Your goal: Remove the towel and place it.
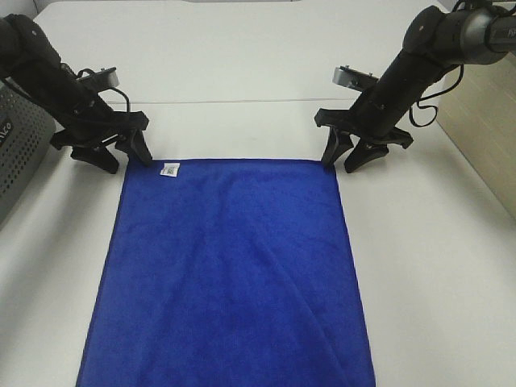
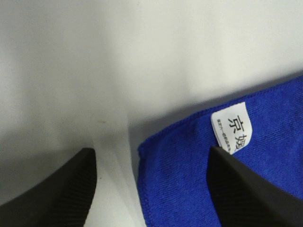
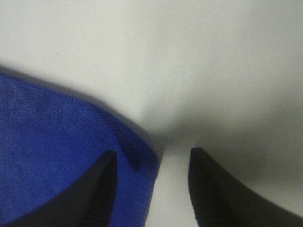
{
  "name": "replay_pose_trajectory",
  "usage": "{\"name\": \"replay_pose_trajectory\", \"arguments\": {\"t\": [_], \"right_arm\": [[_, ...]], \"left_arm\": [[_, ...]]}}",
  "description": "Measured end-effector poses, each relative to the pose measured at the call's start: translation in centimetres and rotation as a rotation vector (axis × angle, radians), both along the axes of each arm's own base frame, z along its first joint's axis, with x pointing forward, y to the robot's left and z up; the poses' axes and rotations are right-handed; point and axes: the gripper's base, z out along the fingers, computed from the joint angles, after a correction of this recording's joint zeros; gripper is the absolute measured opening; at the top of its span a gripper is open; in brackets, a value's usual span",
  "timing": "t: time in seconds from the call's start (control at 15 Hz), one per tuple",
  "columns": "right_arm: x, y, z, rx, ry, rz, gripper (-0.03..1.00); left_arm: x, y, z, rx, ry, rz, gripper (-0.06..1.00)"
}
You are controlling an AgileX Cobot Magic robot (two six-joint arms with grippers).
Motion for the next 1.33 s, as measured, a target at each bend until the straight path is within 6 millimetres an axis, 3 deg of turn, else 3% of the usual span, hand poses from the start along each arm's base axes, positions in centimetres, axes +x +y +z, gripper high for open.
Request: {"name": "replay_pose_trajectory", "arguments": {"t": [0.4,0.67,0.8,0.93,1.2,1.27,1.33], "right_arm": [[0.1,0.2,-0.5,0.019,0.020,-0.016,0.49],[-0.2,2.1,-1.0,0.034,0.024,0.021,0.48],[-0.2,2.2,-1.0,0.038,0.020,0.021,0.47],[-0.2,2.1,-1.0,0.027,0.017,0.026,0.39],[0.0,2.0,-1.3,0.010,-0.001,0.026,0.09],[0.0,2.0,-1.4,0.010,-0.002,0.024,0.02],[0.0,2.0,-1.5,0.010,-0.003,0.024,0.02]], "left_arm": [[0.0,-0.2,-0.2,-0.020,-0.001,-0.021,0.64],[-0.1,-1.6,-0.2,-0.037,-0.004,-0.046,0.61],[-0.2,-2.7,-0.3,-0.034,-0.014,-0.063,0.54],[-0.1,-2.9,-0.4,-0.030,-0.030,-0.062,0.43],[0.2,-2.9,-0.9,-0.019,-0.056,-0.067,0.03],[0.2,-2.9,-1.0,-0.017,-0.059,-0.071,0.01],[0.2,-2.9,-1.0,-0.016,-0.063,-0.071,0.01]]}}
